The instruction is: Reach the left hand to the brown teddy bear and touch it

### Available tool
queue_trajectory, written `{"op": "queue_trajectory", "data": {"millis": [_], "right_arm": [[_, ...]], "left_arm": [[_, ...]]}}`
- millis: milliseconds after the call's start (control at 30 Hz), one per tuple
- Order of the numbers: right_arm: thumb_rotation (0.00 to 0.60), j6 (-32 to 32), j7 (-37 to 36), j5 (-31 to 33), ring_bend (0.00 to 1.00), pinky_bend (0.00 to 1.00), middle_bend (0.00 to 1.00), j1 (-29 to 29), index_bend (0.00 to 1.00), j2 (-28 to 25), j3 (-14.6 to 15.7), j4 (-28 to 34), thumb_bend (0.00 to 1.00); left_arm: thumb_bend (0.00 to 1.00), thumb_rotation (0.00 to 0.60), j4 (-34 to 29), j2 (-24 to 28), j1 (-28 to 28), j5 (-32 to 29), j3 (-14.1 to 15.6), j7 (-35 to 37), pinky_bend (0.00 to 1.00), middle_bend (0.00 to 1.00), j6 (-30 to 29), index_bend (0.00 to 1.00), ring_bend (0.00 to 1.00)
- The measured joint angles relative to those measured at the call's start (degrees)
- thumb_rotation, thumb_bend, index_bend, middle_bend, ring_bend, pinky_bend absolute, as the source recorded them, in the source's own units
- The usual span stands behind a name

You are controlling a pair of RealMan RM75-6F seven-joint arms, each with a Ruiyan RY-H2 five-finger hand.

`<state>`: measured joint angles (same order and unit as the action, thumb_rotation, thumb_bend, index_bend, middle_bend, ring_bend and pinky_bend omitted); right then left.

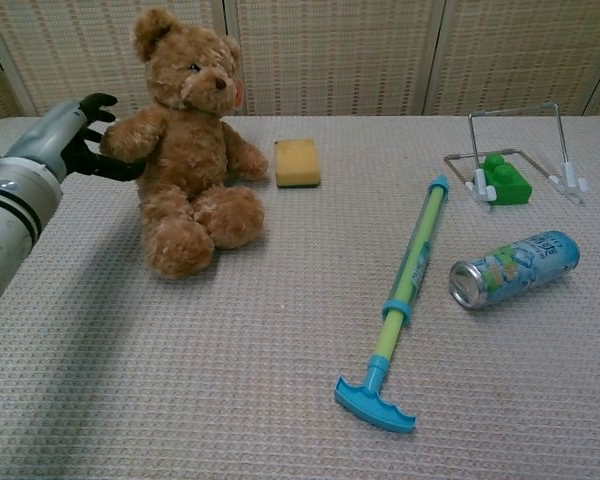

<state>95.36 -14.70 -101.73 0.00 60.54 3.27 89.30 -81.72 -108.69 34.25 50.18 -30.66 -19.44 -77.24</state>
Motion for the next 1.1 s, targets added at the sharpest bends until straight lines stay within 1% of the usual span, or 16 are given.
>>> {"op": "queue_trajectory", "data": {"millis": [167,300,367,533,600,800,967,1100], "right_arm": [[0.6,-0.6,0.1,0.4,0.0,0.25,0.11,0.1,0.0,-0.2,0.1,0.4,0.15],[0.6,-1.1,0.2,0.4,0.0,0.25,0.11,0.2,0.0,-0.5,0.3,0.7,0.15],[0.6,-1.4,0.3,0.4,0.0,0.25,0.11,0.3,0.0,-0.6,0.5,0.9,0.15],[0.6,-1.6,0.3,0.6,0.0,0.25,0.11,0.4,0.0,-0.8,0.6,1.2,0.15],[0.6,-1.7,0.4,0.5,0.0,0.25,0.11,0.4,0.0,-0.8,0.6,1.2,0.15],[0.6,-2.0,0.5,0.6,0.0,0.25,0.11,0.5,0.0,-0.9,0.7,1.3,0.15],[0.6,-2.4,0.9,1.0,0.0,0.25,0.11,0.6,0.0,-0.9,0.7,1.6,0.15],[0.6,-2.7,1.0,1.0,0.0,0.25,0.11,0.6,0.0,-1.0,0.8,1.8,0.15]], "left_arm": [[0.39,0.6,4.1,-2.1,1.1,0.2,0.1,1.6,0.34,0.09,-0.4,0.0,0.13],[0.39,0.6,6.7,-3.3,1.7,1.7,0.4,3.7,0.36,0.12,-1.1,0.0,0.15],[0.41,0.6,7.9,-3.9,2.0,2.7,0.6,4.8,0.39,0.15,-1.6,0.0,0.18],[0.47,0.6,10.8,-5.2,2.5,4.7,0.9,6.8,0.53,0.24,-2.8,0.0,0.27],[0.48,0.6,11.8,-5.6,2.6,5.0,1.0,7.3,0.55,0.25,-3.0,0.0,0.28],[0.48,0.6,13.9,-6.5,2.6,5.0,1.7,7.5,0.56,0.25,-2.4,0.0,0.29],[0.48,0.6,14.1,-6.5,2.2,4.9,2.2,7.6,0.49,0.21,-1.6,0.0,0.26],[0.47,0.6,14.3,-6.5,2.2,5.2,2.7,7.1,0.49,0.18,-1.6,0.0,0.25]]}}
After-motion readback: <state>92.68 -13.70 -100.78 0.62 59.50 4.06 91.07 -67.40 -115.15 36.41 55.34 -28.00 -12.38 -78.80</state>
